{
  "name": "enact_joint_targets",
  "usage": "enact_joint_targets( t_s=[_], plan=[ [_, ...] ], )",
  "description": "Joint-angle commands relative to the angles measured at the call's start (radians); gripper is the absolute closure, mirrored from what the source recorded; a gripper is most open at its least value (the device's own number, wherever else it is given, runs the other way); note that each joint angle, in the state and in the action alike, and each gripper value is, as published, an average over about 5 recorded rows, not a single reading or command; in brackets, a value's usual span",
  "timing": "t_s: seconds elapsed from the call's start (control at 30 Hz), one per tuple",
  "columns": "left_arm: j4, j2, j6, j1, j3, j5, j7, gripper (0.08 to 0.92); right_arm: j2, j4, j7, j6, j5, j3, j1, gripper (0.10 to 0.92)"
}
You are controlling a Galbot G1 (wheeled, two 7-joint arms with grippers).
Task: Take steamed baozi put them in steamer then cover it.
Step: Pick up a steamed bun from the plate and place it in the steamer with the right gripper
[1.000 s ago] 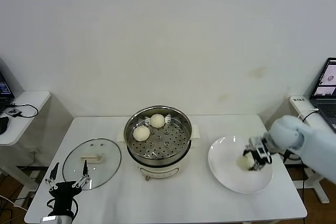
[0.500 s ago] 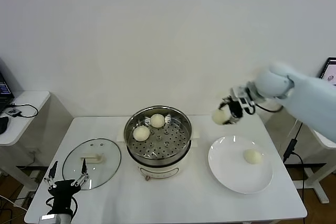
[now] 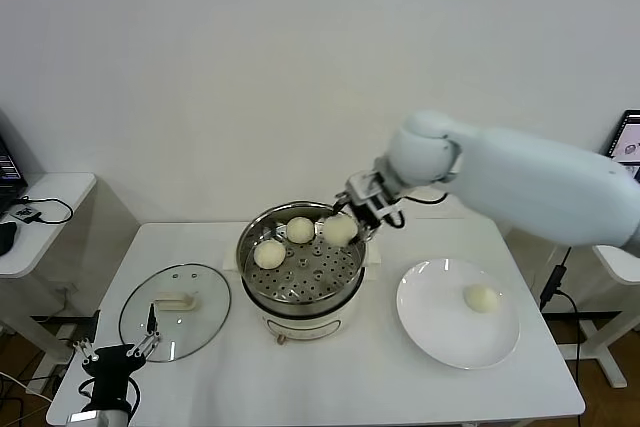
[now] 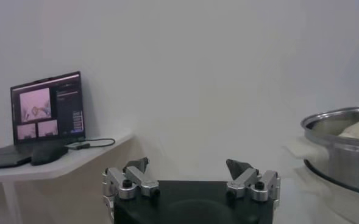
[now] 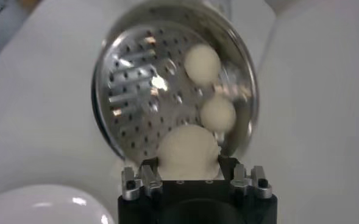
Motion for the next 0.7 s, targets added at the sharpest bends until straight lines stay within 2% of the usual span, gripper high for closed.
enact_joint_targets(
  t_s=[0.03,0.37,0.7],
  plan=[
    [0.003,-0.002,-0.001,-0.001,-0.004,-0.001,0.000,0.177,0.150,-0.035,0.019,0.195,-0.142,-0.083,-0.039,0.388],
    [0.008,-0.004,-0.007,-0.002,-0.010,-0.006,-0.002,0.177,0.233,-0.124,0.031,0.253,-0.232,-0.092,-0.086,0.382],
    [0.014,-0.003,-0.010,-0.003,-0.012,-0.008,-0.003,0.177,0.253,-0.151,0.049,0.259,-0.235,-0.095,-0.111,0.380]
  ],
)
